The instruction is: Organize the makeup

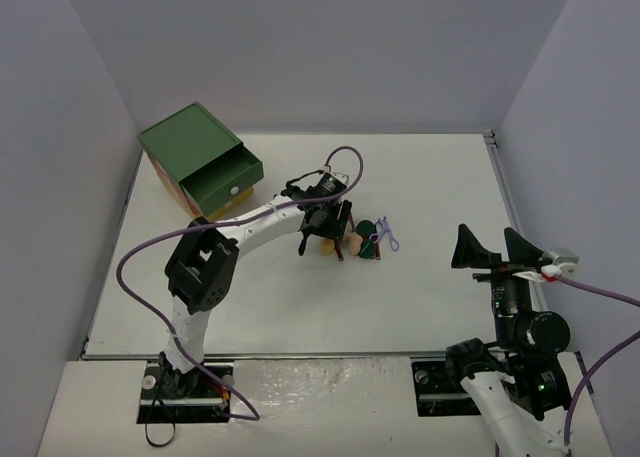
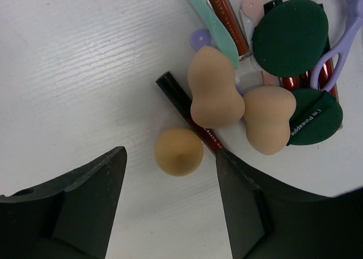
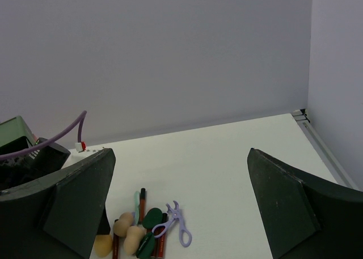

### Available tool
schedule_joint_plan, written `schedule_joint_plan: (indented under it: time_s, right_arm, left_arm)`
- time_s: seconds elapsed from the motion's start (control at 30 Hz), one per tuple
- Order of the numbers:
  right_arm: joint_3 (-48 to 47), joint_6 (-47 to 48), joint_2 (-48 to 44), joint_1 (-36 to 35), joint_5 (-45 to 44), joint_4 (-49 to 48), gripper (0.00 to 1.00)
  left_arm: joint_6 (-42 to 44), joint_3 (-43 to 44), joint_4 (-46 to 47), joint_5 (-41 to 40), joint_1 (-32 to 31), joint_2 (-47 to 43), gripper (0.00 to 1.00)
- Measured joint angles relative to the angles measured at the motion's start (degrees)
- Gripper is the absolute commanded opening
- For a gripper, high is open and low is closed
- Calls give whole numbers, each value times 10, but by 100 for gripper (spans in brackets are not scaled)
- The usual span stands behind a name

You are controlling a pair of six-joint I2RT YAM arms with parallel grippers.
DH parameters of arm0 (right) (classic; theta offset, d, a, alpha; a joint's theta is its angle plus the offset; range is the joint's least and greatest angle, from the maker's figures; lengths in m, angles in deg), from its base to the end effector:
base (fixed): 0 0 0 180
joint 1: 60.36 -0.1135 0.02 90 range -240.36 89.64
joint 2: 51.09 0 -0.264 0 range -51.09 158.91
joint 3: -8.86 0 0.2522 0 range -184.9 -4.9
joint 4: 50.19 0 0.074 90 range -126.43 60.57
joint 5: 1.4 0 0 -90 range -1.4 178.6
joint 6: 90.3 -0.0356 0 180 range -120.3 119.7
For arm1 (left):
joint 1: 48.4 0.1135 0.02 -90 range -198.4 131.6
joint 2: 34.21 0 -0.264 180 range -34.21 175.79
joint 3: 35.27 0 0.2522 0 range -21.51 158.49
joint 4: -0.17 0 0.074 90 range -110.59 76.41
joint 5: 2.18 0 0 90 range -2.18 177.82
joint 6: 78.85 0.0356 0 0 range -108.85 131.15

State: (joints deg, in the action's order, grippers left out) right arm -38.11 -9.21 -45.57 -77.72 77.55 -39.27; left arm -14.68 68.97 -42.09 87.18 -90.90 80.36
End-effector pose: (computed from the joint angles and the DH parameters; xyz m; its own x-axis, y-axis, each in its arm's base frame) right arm 0.0403 0.0055 0.3612 0.4580 0.3025 -0.8359 -0.2087 0.9506 0.2296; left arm 0.3280 -0.3000 0.2213 -0.8193 0.1598 -0.5507 0.3484 0.9015 -0.2567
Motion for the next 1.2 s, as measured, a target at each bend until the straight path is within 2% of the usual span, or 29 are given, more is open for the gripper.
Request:
schedule_joint_plan:
  time_s: [0.13, 0.23, 0.27, 0.33, 0.47, 0.67, 0.87, 1.07, 1.2]
  right_arm:
    - [0, 0, 0, 0, 0, 0, 100]
    - [0, 1, 0, 0, 0, 0, 100]
    - [0, 1, 0, 0, 0, 0, 100]
    - [0, 1, 0, 0, 0, 0, 100]
    - [0, 1, 0, 0, 0, 0, 100]
    - [0, 1, 0, 0, 0, 0, 100]
    - [0, 1, 0, 0, 0, 0, 100]
    - [0, 1, 0, 0, 0, 0, 100]
    - [0, 1, 0, 0, 0, 0, 100]
  left_arm:
    - [-4, 0, 6, 14, 0, 15, 53]
    - [-5, -4, 7, 22, 0, 22, 44]
    - [-6, -5, 7, 24, 0, 23, 39]
    - [-7, -7, 8, 26, 0, 23, 23]
    - [-7, -8, 9, 28, 0, 23, 2]
    - [-4, -12, -3, 23, 0, 9, 0]
    - [7, -7, -59, -18, 0, -76, 0]
    - [31, 90, -126, -108, 23, -173, 0]
    - [56, 157, -155, -133, 99, -212, 1]
